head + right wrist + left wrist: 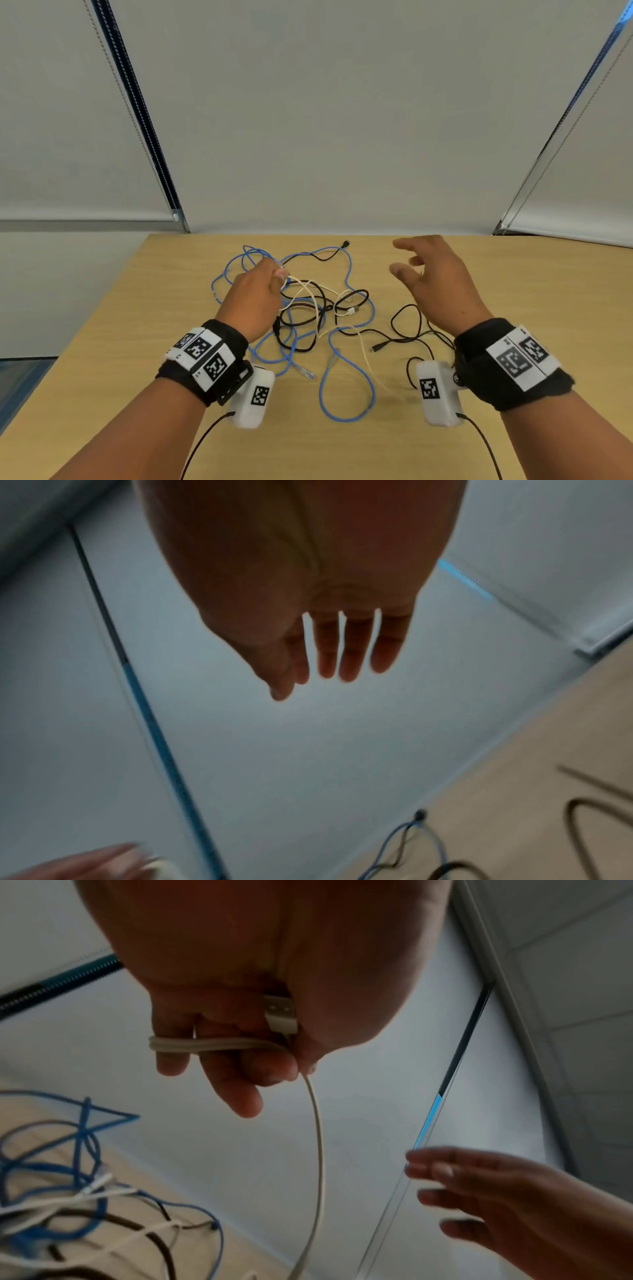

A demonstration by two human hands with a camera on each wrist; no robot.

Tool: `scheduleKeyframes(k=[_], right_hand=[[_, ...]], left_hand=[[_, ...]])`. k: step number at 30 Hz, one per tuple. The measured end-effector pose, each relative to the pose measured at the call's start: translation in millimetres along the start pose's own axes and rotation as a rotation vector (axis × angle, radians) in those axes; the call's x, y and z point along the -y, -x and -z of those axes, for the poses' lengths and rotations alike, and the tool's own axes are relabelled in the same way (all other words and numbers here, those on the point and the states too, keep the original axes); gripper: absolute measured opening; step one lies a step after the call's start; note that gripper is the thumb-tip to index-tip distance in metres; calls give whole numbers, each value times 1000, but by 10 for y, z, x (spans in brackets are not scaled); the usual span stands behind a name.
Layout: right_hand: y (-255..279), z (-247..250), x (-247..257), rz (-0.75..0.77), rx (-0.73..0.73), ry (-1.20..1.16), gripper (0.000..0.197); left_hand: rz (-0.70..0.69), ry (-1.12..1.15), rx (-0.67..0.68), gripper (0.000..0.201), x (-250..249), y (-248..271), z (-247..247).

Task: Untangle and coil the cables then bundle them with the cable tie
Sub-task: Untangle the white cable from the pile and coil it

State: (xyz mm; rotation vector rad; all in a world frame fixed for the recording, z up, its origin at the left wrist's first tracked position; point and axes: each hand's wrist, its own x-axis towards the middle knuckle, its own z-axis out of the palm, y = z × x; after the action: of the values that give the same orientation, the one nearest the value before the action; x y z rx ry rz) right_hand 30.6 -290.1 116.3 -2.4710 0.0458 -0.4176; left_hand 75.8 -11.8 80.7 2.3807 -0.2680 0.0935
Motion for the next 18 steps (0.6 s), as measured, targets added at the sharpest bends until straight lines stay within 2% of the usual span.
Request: scheduleKeyframes(k=[2, 5, 6, 8, 9, 12, 14, 16, 18], right_hand=[[98, -154, 227, 85, 119, -142, 28], [286, -517, 431, 93, 346, -221, 39], [305, -601, 437, 63, 357, -230, 36], [258, -627, 395, -27, 324, -308, 14], [216, -594, 358, -50, 306, -330, 9], [64, -470, 256, -14, 237, -322, 9], [10, -437, 217, 12, 197, -340, 8], [8, -492, 183, -2, 190, -395, 9], [84, -609, 155, -58, 242, -489, 10]], left_hand=[[-7, 26, 24, 27, -85, 24, -92], [11, 148, 39, 28, -239, 49, -204], [30, 236, 49, 29, -277, 53, -228], [80, 429, 92, 31, -317, 82, -249], [93, 497, 127, 32, -322, 107, -244], [98, 612, 281, 35, -307, 191, -239], [132, 781, 355, 36, -318, 230, -251], [197, 1015, 358, 33, -339, 242, -247], [253, 1255, 322, 30, -363, 229, -214]])
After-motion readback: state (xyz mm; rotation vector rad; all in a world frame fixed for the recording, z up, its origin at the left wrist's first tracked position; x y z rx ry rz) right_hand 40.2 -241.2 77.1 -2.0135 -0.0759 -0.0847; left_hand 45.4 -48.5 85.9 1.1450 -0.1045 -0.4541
